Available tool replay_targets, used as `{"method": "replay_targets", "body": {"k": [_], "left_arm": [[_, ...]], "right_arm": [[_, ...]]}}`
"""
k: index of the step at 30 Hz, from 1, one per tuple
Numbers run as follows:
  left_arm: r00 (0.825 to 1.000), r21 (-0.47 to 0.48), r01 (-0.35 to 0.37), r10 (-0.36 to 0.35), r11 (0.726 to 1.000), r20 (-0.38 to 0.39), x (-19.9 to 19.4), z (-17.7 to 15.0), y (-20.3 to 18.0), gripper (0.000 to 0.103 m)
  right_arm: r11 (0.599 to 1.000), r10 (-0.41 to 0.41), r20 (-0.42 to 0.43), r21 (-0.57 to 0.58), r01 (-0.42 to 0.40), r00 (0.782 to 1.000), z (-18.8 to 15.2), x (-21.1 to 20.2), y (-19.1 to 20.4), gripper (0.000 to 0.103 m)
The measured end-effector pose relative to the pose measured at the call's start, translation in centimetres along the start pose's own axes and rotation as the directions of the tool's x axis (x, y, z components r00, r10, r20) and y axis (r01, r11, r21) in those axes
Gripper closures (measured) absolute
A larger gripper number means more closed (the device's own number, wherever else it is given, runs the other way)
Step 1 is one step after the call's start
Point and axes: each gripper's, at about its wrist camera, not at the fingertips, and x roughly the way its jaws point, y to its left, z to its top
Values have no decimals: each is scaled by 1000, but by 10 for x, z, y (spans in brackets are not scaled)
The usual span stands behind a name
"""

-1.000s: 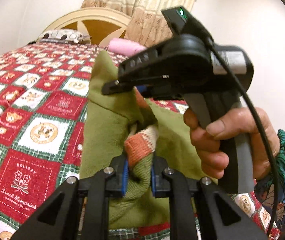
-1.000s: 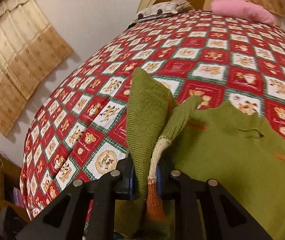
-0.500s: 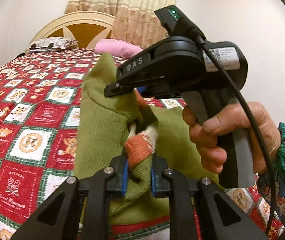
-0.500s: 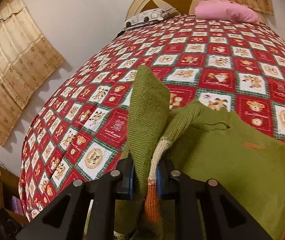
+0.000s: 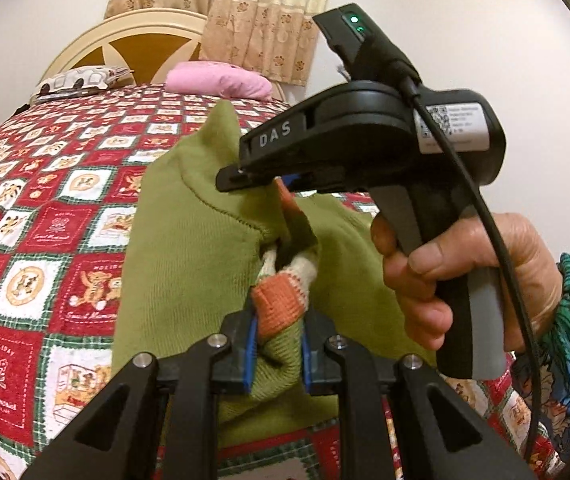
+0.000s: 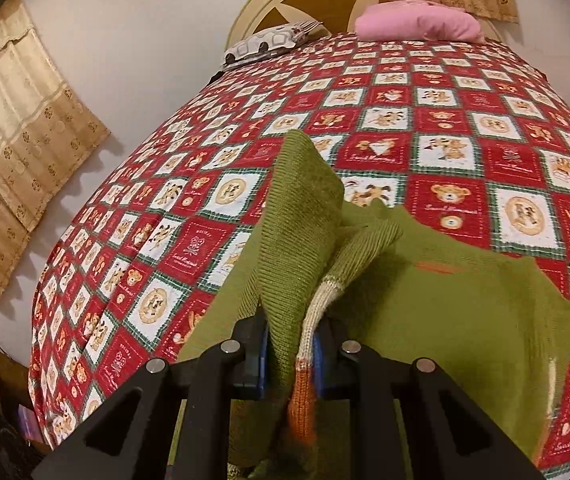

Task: Fold small clothes

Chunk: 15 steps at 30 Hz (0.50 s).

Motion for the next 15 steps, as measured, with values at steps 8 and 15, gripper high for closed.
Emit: {"method": "replay_targets", "body": {"k": [8, 15], "left_arm": [[1000, 41, 25, -24, 999, -18, 11, 1, -26, 85], [997, 80, 64, -61, 995, -42, 22, 1, -55, 85]], "right_arm": [[999, -27, 18, 25, 27, 999, -7, -17, -25, 86], [997, -61, 28, 53, 59, 998, -17, -33, -53, 86]]}}
